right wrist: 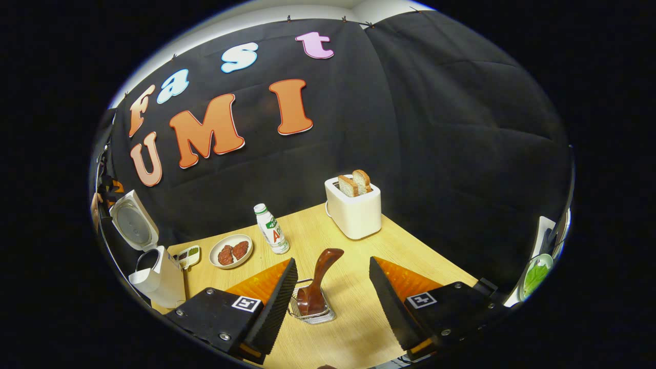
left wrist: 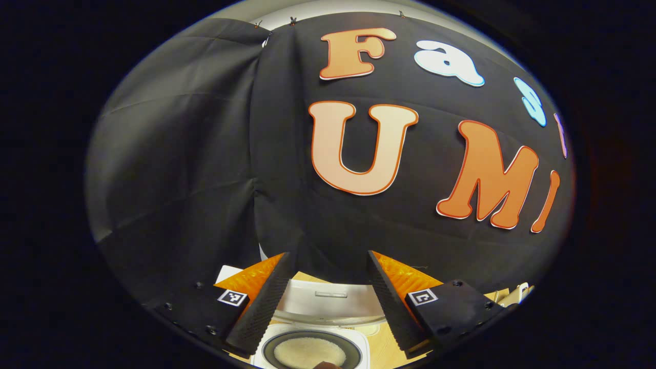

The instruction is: Close the left gripper, press the button to open the rice cooker; take a wooden spoon from the chopstick holder with the right hand, scoop a spoonful of rice and pour it into the rice cooker, then put the wooden spoon back into the chopstick holder.

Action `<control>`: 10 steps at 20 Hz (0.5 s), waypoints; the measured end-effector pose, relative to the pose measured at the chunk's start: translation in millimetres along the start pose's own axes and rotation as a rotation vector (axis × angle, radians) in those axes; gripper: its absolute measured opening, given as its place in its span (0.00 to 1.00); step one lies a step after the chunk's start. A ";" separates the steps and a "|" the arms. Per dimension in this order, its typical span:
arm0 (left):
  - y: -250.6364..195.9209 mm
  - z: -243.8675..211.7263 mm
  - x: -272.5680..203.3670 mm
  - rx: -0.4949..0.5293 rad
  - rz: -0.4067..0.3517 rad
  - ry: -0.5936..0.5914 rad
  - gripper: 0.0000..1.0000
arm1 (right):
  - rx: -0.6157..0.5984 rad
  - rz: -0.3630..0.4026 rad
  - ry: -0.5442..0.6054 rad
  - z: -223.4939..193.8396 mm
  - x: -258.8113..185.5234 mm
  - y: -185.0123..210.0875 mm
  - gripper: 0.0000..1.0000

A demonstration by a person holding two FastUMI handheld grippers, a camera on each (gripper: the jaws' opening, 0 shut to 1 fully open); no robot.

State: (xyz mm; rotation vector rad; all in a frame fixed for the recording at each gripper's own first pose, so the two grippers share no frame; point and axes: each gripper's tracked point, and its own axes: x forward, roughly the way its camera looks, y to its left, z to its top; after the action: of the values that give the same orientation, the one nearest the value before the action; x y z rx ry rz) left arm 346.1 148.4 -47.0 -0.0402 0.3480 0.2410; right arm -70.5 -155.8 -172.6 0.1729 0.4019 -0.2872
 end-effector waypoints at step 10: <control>-1.4 -34.7 -10.1 0.098 -0.017 0.184 0.99 | 0.004 0.068 0.006 -1.9 2.9 32.0 0.88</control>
State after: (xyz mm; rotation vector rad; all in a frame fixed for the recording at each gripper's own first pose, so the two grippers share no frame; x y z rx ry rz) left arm 325.7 142.0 -76.1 0.0311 0.5417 0.2036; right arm -58.7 -125.8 -172.0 0.1906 0.4007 -0.2207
